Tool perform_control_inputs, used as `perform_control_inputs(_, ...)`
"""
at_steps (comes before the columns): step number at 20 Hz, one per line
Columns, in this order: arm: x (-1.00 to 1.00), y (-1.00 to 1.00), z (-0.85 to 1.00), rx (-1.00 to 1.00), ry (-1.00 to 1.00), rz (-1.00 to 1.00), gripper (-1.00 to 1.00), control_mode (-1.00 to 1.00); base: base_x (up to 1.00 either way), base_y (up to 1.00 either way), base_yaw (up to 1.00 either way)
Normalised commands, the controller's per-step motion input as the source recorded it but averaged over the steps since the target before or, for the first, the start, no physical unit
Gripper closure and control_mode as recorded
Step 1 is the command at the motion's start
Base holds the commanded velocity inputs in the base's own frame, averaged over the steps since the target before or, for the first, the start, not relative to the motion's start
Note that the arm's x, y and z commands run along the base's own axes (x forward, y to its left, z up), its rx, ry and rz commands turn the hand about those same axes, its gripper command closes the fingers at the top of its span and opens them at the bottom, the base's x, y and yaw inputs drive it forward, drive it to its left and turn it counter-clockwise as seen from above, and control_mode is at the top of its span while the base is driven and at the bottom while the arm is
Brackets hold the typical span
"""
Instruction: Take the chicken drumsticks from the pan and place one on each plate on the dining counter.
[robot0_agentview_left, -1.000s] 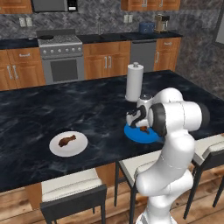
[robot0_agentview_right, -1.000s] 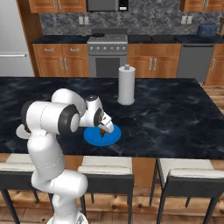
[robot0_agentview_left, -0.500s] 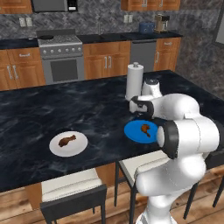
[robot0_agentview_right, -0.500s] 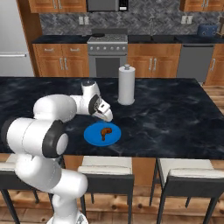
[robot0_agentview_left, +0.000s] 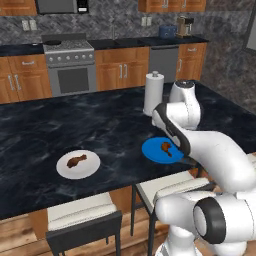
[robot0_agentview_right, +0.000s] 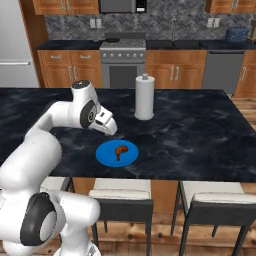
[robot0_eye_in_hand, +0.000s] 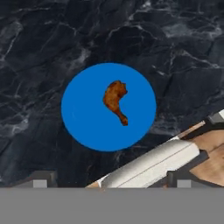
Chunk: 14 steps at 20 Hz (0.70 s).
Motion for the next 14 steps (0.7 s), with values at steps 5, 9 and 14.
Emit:
perform_control_inputs(5, -1.0, 0.5, 0.04, 0.0, -0.01, 0.06, -1.0, -1.0, 0.0, 0.0, 0.0)
perform_control_inputs(9, -1.0, 0.43, -0.08, 0.0, -0.09, 0.02, -1.0, -1.0, 0.0, 0.0, 0.0)
perform_control_inputs(14, -1.0, 0.36, -0.26, 0.0, -0.14, 0.02, -1.0, -1.0, 0.0, 0.0, 0.0)
